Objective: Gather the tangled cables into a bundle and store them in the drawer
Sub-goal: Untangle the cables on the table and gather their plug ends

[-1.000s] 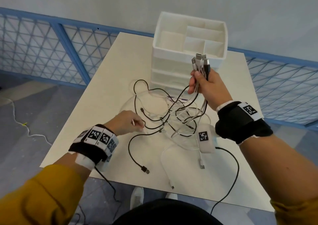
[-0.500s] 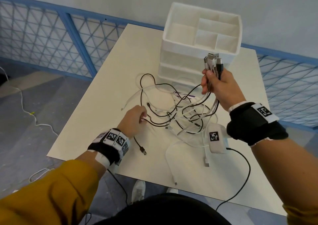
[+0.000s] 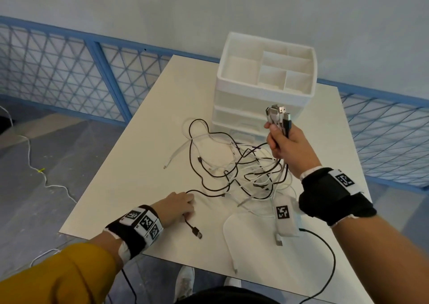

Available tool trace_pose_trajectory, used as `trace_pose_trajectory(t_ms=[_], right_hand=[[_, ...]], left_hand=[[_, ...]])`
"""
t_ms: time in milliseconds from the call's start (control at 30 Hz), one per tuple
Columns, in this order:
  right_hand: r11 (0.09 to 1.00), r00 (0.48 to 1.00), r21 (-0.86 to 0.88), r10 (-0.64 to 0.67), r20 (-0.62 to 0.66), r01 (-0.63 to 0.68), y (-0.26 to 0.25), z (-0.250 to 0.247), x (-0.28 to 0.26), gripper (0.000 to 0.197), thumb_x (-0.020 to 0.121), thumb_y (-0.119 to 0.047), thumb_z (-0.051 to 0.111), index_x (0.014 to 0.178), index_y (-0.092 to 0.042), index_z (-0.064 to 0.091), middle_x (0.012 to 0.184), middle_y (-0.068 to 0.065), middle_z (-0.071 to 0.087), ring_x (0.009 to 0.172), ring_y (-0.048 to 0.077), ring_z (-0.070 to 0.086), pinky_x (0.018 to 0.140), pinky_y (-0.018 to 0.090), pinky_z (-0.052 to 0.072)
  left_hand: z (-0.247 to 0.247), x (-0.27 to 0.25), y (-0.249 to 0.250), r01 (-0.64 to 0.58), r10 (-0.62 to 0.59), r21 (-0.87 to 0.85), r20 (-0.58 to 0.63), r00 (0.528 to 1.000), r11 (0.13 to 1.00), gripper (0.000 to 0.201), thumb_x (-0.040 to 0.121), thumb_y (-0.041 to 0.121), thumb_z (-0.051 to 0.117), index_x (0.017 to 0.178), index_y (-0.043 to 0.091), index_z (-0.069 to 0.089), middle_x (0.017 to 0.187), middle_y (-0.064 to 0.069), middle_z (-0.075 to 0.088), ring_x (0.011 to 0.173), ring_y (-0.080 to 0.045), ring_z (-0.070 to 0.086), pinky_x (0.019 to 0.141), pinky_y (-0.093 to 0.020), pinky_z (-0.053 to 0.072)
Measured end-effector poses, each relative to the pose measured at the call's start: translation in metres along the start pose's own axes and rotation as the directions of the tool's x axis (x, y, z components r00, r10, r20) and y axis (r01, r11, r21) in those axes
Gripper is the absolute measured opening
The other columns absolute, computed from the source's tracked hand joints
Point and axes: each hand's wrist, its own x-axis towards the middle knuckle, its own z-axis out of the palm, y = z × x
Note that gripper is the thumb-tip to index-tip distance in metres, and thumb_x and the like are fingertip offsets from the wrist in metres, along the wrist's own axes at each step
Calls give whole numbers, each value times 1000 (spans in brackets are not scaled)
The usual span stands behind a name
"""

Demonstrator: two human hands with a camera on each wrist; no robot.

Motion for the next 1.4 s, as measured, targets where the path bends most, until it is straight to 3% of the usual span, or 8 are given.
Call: trace_pose_trajectory(t_ms=[133, 367, 433, 533, 767, 1100, 1200, 1400], right_hand=[[999, 1000, 41, 19, -9, -19, 4, -2, -6, 20, 98, -16, 40, 88, -18, 58, 56, -3, 47, 41, 6, 34, 43, 19, 29], [990, 994, 120, 87, -61, -79, 14, -16, -14, 21, 99, -17, 36, 91, -15, 56, 49, -10, 46, 40, 5, 32, 43, 19, 29], [986, 993, 146, 96, -63, -86, 15, -15, -16, 21, 99, -17, 36, 91, -15, 55, 49, -11, 43, 40, 5, 30, 42, 19, 26], [987, 992, 131, 102, -80, -91, 16, -8, -21, 20, 99, -18, 37, 90, -16, 55, 57, -4, 39, 40, 5, 31, 44, 21, 28], [973, 988, 178, 153, -26, -146, 22, 13, -31, 19, 99, -19, 38, 89, -16, 54, 56, -4, 35, 43, 5, 29, 44, 21, 24], [985, 993, 137, 97, 66, -105, 19, 44, -31, 28, 99, -24, 40, 72, -22, 48, 47, -10, 37, 39, 4, 30, 40, 18, 27], [990, 993, 106, 81, 82, -90, 16, 45, -32, 19, 99, -19, 39, 86, -21, 53, 44, -15, 47, 38, -1, 40, 42, 10, 31], [991, 990, -135, 17, 140, 2, 12, 46, -32, 33, 98, -4, 32, 127, -16, 41, 87, -5, 60, 71, -6, 60, 64, 7, 48]], left_hand=[[0, 5, 9, 75, -82, 112, 58, 995, 991, 29, 85, 0, 34, 105, 15, 50, 113, -3, 55, 105, -23, 47, 85, -27, 25], [-71, -7, 26, 75, 24, -415, 229, 973, 907, 24, 93, 19, 41, 105, 18, 62, 67, 14, 53, 68, -2, 49, 75, -23, 37], [-98, -9, 28, -19, 78, -632, 66, 995, 775, 20, 89, 31, 46, 88, 28, 67, 61, 9, 59, 64, -2, 53, 71, -20, 37], [-116, -1, 30, -176, -113, -856, -262, 958, 486, 27, 87, 31, 44, 66, 25, 60, 57, 6, 61, 67, -9, 63, 79, -20, 42], [-110, 33, 66, -401, -303, -915, -371, 878, -42, 25, 97, 8, 30, 95, 17, 53, 86, 1, 67, 70, -13, 64, 70, -24, 56], [-111, 53, 107, -408, -324, -846, -515, 794, 344, 20, 96, 29, 30, 100, 14, 43, 93, 1, 56, 85, -12, 57, 84, -38, 52], [-108, 53, 106, -404, -295, -805, -551, 781, 434, 3, 95, 21, 38, 97, 21, 40, 88, 9, 52, 81, 5, 55, 80, -18, 50], [-106, 52, 101, -396, -282, -857, -490, 825, 328, 25, 96, 19, 35, 121, 15, 37, 107, 11, 56, 94, 14, 56, 84, -11, 49]])
